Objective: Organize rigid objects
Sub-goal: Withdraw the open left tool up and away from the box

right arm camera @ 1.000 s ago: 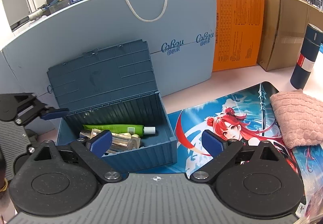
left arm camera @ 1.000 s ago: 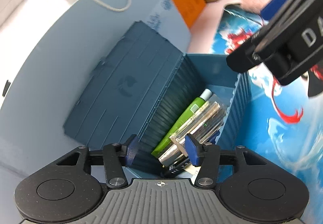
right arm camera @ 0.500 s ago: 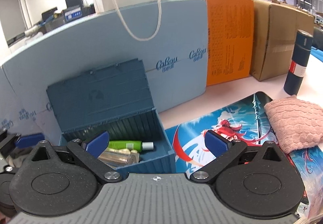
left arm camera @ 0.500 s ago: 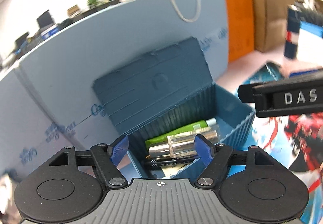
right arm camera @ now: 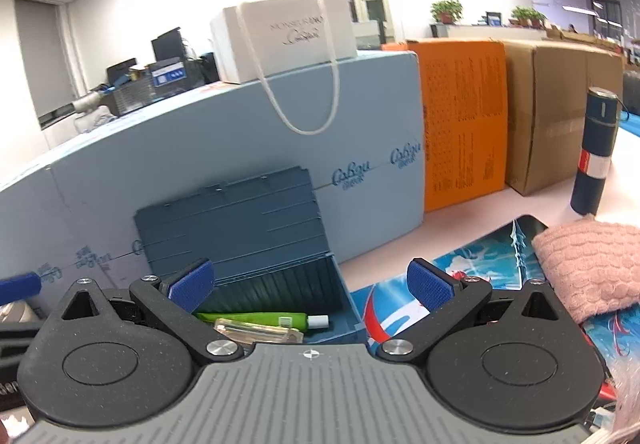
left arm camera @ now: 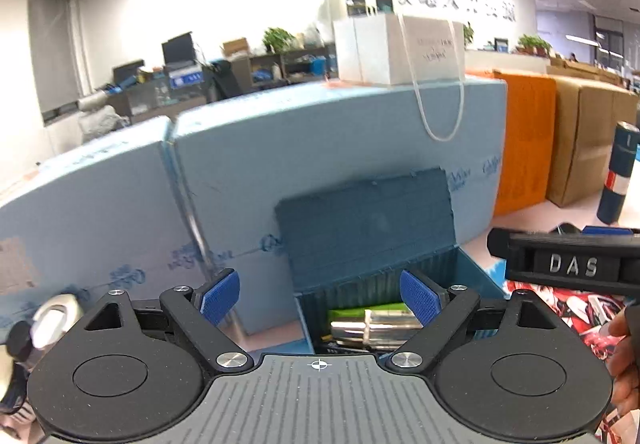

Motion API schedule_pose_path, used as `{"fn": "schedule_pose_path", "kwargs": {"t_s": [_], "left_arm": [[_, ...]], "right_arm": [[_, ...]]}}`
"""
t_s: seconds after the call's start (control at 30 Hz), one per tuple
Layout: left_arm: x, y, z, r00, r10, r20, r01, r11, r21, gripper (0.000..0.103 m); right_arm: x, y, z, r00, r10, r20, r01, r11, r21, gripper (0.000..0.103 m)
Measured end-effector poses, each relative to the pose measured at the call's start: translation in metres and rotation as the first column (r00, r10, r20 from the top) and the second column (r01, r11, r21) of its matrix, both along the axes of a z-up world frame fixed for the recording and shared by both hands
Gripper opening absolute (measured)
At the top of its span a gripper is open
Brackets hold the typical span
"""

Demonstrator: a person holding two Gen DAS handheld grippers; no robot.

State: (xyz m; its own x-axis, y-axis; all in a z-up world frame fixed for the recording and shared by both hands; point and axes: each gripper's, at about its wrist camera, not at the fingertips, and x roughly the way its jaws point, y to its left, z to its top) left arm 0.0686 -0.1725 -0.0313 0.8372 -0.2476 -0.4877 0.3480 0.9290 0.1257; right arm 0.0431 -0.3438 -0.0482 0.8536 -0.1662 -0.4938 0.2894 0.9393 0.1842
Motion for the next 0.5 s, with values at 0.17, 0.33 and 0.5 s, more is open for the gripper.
{"fn": "schedule_pose_path", "kwargs": {"t_s": [0.17, 0.33, 0.5], "left_arm": [[-0.018, 0.009, 0.006, 0.999, 0.033, -0.013, -0.033, 0.999, -0.036, 0.091], [-0.037, 0.020, 0.010, 0.998, 0.063, -0.017, -0.064, 0.996, -0.064, 0.091], [-0.054, 0.034, 0.011, 0.993, 0.116, 0.009, -0.115, 0.990, -0.087, 0.100]], "right_arm": [[-0.016, 0.009, 0.008, 0.999, 0.018, 0.026, -0.018, 1.000, -0.026, 0.103], [-0.032, 0.016, 0.014, 0.999, 0.048, 0.018, -0.047, 0.998, -0.046, 0.103], [-0.046, 0.025, 0.017, 0.997, 0.080, -0.006, -0.081, 0.994, -0.074, 0.103]]}}
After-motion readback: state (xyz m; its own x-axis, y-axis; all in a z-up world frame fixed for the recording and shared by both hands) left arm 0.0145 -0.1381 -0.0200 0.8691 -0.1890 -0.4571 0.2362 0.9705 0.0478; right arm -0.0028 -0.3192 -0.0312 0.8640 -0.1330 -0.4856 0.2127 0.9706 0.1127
